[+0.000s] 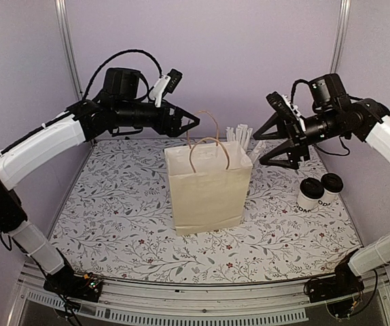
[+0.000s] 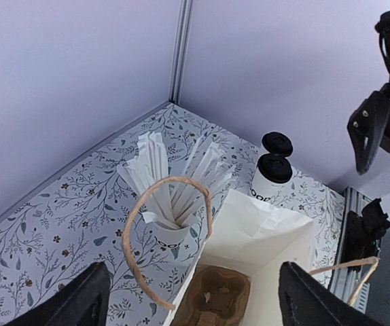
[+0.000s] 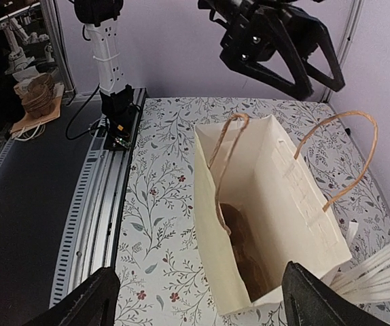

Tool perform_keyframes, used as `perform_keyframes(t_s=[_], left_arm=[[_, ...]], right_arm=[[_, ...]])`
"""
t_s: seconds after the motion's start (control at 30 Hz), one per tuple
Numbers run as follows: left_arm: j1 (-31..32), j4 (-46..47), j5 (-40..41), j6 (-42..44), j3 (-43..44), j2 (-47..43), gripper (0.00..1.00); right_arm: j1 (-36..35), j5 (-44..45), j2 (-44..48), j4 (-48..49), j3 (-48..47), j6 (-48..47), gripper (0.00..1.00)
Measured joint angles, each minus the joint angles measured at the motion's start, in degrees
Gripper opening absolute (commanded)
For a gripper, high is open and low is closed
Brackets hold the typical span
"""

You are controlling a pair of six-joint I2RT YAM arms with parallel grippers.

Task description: Pack the takeout coffee

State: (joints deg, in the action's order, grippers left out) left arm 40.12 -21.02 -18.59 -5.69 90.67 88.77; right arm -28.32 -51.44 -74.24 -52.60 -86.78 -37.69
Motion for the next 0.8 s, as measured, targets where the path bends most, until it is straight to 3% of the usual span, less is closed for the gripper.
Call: perform_keyframes(t_s=[0.1, 0.2, 0.27, 0.37, 0.43, 0.63, 0.8], left_arm=[[-0.15, -1.09, 0.31, -0.39, 4.68, 4.76, 0.72], [-0.28, -2.36, 0.37, -1.07, 8.26, 8.57, 0.49], [-0.35, -2.95, 0.11, -1.27, 9.16, 10.03, 0.25], [-0.46, -3.85, -0.68, -1.31, 9.68, 11.26, 0.00], [-0.52, -3.91, -1.16, -1.36, 9.70, 11.54, 0.00], [-0.81, -5.14, -3.69, -1.53, 11.37, 11.61, 0.00], [-0.76, -6.12, -6.23, -3.28, 13.75, 9.66, 0.00]], right_arm=[[-4.50, 2.19, -5.88, 0.11, -4.98, 0.90, 0.82], [-8.33, 4.20, -11.43, 0.28, -9.79, 1.92, 0.70], [-10.75, 5.14, -14.53, 0.33, -11.96, 2.40, 0.48], [-14.19, 6.62, -18.71, 0.35, -13.46, 3.10, 0.08], [-15.41, 7.32, -20.72, 0.02, -14.08, 4.20, 0.00], [-15.80, 8.24, -22.47, -0.66, -17.20, 6.01, 0.00], [-15.87, 3.78, -20.74, -1.86, -21.49, 5.05, 0.00]])
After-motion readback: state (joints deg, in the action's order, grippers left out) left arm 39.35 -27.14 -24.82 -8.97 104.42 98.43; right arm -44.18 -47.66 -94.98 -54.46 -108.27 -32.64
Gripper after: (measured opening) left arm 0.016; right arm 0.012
